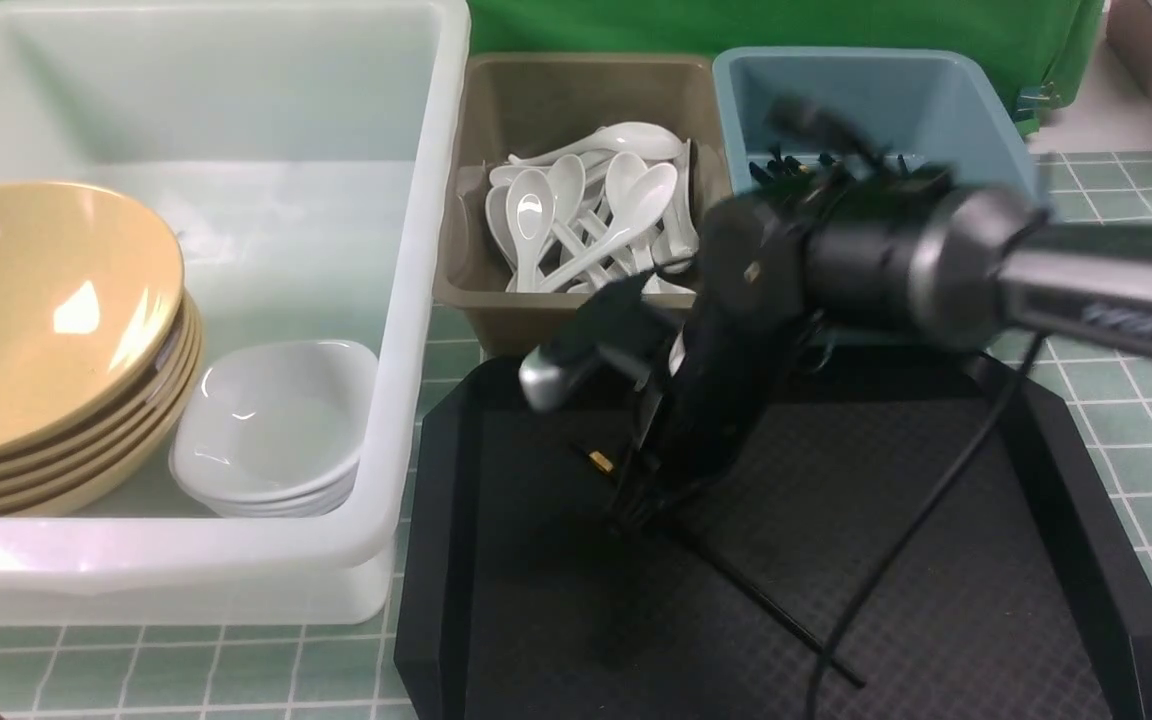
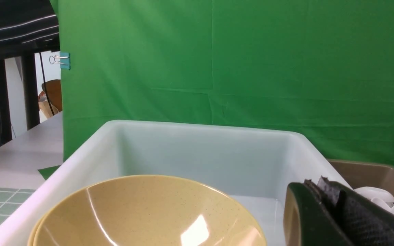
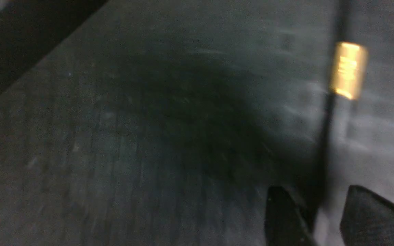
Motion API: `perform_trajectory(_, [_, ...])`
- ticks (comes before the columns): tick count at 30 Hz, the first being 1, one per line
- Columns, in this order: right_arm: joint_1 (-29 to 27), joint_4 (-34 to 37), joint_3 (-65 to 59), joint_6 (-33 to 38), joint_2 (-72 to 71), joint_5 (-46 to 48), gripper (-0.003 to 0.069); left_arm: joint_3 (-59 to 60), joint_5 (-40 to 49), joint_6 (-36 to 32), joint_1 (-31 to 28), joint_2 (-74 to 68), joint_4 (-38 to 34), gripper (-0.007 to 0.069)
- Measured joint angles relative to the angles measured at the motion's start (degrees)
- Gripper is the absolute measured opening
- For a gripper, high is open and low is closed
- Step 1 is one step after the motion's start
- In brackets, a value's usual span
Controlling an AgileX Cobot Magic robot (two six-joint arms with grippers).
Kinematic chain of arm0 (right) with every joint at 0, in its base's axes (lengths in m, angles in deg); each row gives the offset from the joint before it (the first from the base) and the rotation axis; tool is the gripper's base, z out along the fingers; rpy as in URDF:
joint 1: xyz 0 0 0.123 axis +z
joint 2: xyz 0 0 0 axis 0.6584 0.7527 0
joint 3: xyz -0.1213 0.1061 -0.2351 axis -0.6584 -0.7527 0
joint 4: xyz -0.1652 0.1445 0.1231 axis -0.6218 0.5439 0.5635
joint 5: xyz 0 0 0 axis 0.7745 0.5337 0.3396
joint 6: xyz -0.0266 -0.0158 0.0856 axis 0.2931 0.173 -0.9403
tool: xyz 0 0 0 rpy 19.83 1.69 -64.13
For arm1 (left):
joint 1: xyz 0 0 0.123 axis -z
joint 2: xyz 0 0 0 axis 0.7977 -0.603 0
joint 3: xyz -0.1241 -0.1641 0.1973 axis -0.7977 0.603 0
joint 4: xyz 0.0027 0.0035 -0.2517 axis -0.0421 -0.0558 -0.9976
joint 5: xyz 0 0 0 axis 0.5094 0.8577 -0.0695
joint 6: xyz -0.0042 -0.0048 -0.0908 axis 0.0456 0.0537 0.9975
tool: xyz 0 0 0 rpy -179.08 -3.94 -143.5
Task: On blue table put chopsticks spoon bowls plates into blue grey white boxes.
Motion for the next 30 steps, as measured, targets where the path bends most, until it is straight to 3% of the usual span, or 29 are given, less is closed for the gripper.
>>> perform_trajectory(4, [0.2, -0.2, 0.7, 0.2, 1.3, -1.5, 0.0258, 0.0, 0.0, 0.1, 0.0, 0.0, 0.0, 0.0005])
perform_trajectory(10, [0.2, 0.8, 1.7, 1.0, 1.5, 1.4, 0.0085, 0.0, 0.0, 0.1, 0.0, 0.0, 0.0, 0.0005])
perform_trajectory(17, [0.7, 2.6, 1.8, 3.5, -4.1, 3.8, 0.0071, 0.0, 0.0, 0.2, 0.0, 0.0, 0.0, 0.0005])
perform_trajectory(22, [-3.8, 0.3, 2.0, 4.4, -17.5, -15.8, 0.0071, 0.0, 0.0, 0.2, 0.0, 0.0, 0.0, 0.0005])
perform_trajectory(26, [-12.8, -0.7, 2.3, 4.3, -18.0, -39.4, 0.0071, 0.0, 0.0, 0.2, 0.0, 0.0, 0.0, 0.0005])
perform_trajectory(30, [-20.5, -0.8, 2.3, -4.6, -9.8, -49.2, 0.0078, 0.0, 0.0, 0.2, 0.0, 0.0, 0.0, 0.0005])
